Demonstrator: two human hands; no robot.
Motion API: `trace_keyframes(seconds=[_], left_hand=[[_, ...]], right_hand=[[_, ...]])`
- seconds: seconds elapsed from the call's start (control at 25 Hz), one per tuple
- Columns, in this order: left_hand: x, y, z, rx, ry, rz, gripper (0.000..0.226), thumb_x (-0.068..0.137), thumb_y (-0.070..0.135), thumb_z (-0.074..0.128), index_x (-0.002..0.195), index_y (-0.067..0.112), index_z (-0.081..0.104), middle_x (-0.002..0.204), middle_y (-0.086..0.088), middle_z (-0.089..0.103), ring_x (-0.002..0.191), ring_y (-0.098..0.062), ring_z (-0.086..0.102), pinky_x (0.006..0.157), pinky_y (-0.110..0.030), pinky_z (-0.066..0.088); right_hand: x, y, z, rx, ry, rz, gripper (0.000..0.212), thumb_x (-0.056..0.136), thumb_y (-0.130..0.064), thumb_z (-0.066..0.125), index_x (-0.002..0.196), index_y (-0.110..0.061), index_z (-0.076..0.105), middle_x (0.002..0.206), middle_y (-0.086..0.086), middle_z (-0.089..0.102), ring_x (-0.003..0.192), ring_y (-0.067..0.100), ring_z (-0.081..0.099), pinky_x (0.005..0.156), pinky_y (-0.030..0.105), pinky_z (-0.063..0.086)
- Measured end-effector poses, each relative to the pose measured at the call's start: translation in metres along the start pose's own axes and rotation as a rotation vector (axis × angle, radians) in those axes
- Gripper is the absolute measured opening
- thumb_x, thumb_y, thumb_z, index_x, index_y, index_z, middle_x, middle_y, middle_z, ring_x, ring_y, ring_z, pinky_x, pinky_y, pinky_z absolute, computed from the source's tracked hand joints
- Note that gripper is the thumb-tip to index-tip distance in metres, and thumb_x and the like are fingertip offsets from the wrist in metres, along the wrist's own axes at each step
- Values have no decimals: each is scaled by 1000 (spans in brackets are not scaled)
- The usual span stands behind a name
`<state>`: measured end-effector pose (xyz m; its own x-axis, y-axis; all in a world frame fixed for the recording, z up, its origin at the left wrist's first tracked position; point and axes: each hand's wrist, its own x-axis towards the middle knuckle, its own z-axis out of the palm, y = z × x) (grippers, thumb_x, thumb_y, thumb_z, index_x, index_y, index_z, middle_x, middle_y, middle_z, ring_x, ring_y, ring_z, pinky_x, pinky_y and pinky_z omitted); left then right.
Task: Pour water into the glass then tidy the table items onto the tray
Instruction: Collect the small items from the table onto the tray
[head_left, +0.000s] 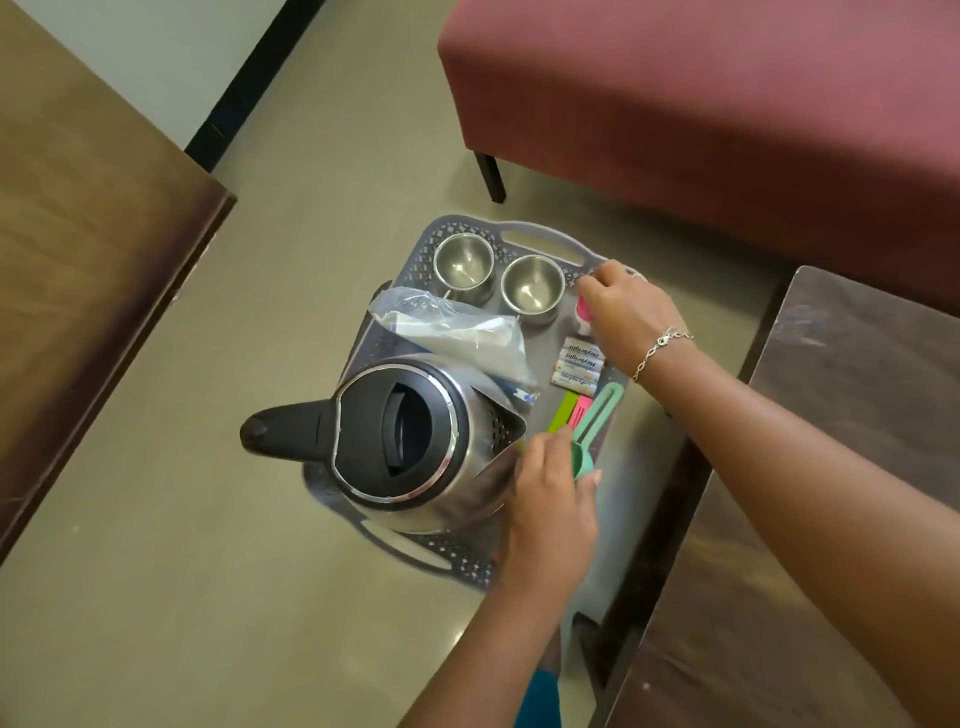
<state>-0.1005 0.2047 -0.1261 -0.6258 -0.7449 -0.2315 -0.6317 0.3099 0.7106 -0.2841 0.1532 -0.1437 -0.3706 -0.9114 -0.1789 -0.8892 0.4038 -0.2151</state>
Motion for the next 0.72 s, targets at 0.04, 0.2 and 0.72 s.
trace_keyframes(seconds=[0.04,0.2,0.72], left_hand=[[1,-1,2,11,0,5,64,80,42,27,121,1,52,113,-16,54,103,-30,55,90,-35,45],[-2,-3,10,54,3,2,62,79,41,24,116,0,54,108,-16,56,98,-32,56,85,-37,49],[-4,20,9,-145,98,6,59,87,44,26,117,3,56,107,-13,60,102,-27,54,85,-29,38]], right_hand=[[2,-1,3,-30,-19,-1,24,80,7,49,102,0,49,110,21,48,89,39,54,61,37,39],[9,-3,8,-73,-29,1,28,78,11,49,105,2,50,111,23,48,97,39,51,68,42,44],[-105,5,-44,218,-8,-510,40,55,8,68,89,-14,72,86,5,72,74,26,69,51,38,57]])
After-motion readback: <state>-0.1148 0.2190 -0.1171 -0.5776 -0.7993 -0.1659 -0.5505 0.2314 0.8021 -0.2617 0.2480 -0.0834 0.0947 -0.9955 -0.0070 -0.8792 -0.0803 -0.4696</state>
